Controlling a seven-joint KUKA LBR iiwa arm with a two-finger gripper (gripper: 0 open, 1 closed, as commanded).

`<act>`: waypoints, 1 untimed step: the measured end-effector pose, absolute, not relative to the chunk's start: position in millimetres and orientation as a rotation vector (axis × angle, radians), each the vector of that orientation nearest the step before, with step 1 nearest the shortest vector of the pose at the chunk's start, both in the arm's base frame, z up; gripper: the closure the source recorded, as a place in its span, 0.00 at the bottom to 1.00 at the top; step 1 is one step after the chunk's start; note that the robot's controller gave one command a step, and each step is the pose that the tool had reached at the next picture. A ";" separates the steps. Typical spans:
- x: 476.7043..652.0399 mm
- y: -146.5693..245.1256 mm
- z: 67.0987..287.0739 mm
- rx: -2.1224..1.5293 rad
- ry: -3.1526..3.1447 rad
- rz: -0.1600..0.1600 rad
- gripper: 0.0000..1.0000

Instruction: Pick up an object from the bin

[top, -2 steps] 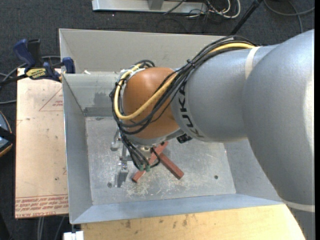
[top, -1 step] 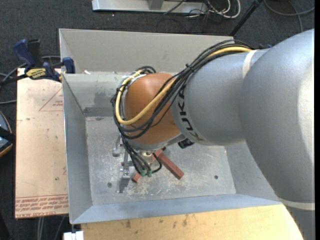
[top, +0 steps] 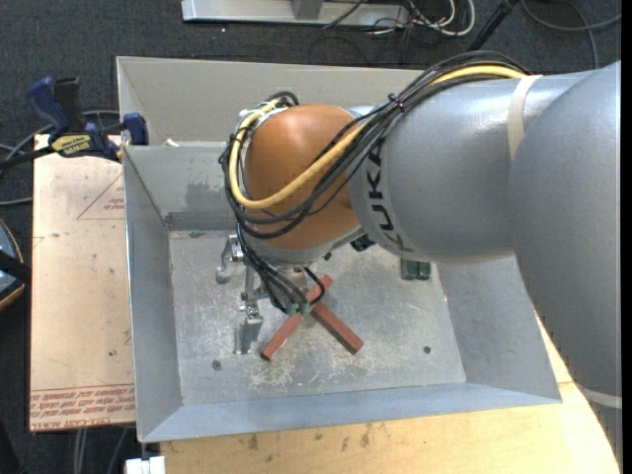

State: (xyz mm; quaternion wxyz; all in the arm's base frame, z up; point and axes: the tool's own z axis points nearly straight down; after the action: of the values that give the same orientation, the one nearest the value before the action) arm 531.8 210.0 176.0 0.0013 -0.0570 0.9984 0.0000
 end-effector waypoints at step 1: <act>544.3 193.1 145.8 -0.352 3.110 0.006 0.00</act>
Offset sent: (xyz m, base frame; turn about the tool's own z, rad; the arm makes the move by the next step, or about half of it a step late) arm 0.0333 -0.0685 -0.0846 -0.1808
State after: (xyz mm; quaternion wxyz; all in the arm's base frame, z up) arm 544.3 193.1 145.8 0.0060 -0.1124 0.9936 0.0021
